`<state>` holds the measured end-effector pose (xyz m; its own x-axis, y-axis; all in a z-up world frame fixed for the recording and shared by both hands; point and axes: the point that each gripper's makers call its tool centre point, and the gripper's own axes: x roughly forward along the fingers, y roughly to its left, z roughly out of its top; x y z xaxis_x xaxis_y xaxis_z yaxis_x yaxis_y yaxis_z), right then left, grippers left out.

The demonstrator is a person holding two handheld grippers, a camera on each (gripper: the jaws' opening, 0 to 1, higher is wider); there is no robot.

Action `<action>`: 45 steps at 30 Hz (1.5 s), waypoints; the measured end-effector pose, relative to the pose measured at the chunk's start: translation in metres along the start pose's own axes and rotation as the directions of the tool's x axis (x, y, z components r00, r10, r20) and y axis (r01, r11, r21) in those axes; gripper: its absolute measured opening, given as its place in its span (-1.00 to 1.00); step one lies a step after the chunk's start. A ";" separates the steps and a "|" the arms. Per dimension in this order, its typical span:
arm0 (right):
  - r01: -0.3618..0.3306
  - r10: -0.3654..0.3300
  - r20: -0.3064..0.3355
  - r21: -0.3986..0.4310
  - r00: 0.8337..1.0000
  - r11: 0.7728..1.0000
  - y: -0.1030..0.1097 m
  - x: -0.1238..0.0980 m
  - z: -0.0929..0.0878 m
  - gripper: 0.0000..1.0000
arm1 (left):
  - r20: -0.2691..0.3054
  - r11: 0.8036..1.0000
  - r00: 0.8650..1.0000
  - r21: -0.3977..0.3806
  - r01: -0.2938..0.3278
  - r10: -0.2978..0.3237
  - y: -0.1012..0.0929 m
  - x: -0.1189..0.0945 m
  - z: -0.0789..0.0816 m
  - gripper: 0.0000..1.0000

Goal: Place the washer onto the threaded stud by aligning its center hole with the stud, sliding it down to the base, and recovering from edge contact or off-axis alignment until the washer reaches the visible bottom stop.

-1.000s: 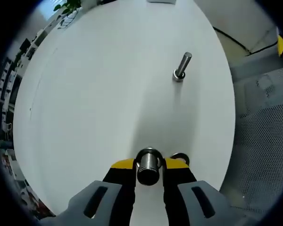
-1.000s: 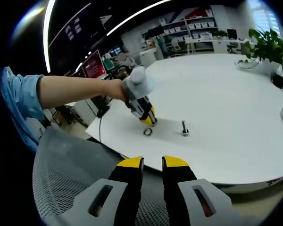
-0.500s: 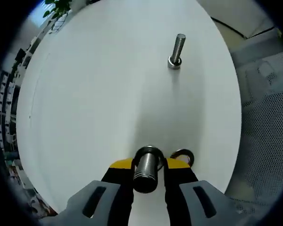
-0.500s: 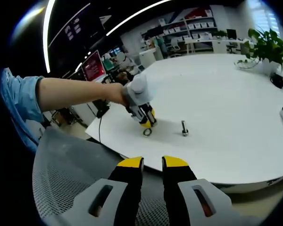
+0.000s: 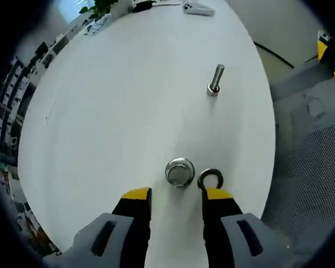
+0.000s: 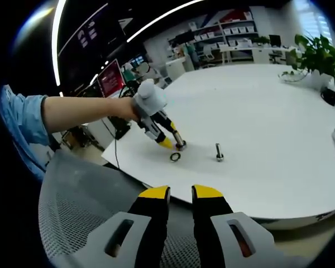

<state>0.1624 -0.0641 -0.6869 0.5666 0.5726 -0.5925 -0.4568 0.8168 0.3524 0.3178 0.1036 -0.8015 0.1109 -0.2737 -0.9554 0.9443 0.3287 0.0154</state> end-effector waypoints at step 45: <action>-0.027 0.026 -0.041 -0.029 0.999 0.999 0.004 0.000 -0.005 -0.58 | 0.517 0.834 0.826 -0.541 0.111 0.225 -0.102 -0.165 -0.062 -0.39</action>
<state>0.1571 -0.0610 -0.6897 0.5261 0.5900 -0.6125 -0.4918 0.7986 0.3469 0.1839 0.1713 -0.6642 0.4644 -0.6194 -0.6330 0.6323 0.7323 -0.2527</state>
